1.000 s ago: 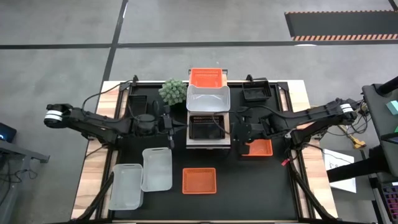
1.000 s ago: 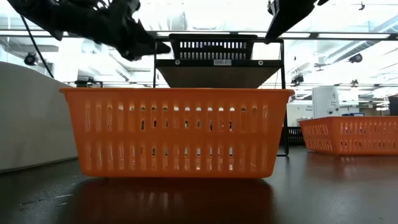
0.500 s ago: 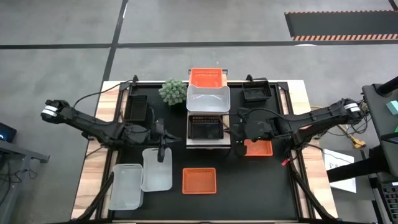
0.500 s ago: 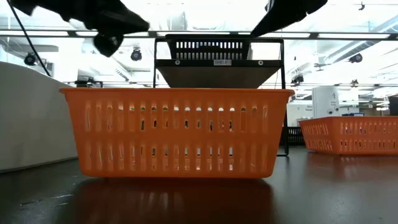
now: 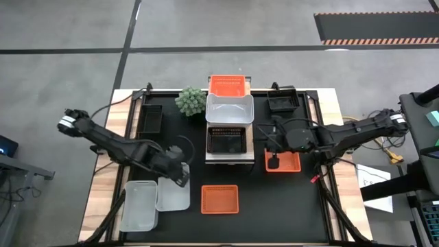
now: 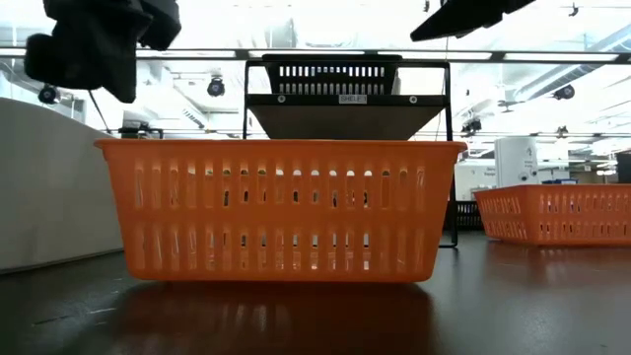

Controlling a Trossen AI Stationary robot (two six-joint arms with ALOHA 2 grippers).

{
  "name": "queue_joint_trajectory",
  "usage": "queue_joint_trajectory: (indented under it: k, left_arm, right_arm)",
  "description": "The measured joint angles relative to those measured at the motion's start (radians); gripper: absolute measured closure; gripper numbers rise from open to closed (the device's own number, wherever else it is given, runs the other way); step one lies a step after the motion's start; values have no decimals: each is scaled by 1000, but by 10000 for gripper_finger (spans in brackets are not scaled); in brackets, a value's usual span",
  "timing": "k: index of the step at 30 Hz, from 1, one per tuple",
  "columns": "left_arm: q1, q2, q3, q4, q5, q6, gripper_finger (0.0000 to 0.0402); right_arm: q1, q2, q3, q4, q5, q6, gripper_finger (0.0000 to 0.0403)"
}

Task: Stack baskets on shelf by color
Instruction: Stack the right gray bin into the gray bin on the shelf

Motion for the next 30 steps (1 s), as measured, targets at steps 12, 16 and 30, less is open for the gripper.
queue_joint_trajectory:
  k: [12,16,30]
  left_arm:
    - [-21,241,239,-138,146,-161,401]
    - [-56,319,269,-222,133,-250,401]
    - [-70,343,273,-214,108,-264,383]
  right_arm:
    - [0,-3,0,-37,-28,14,394]
    - [0,-4,0,-37,-27,14,394]
    - [0,-1,-2,-33,-26,24,394]
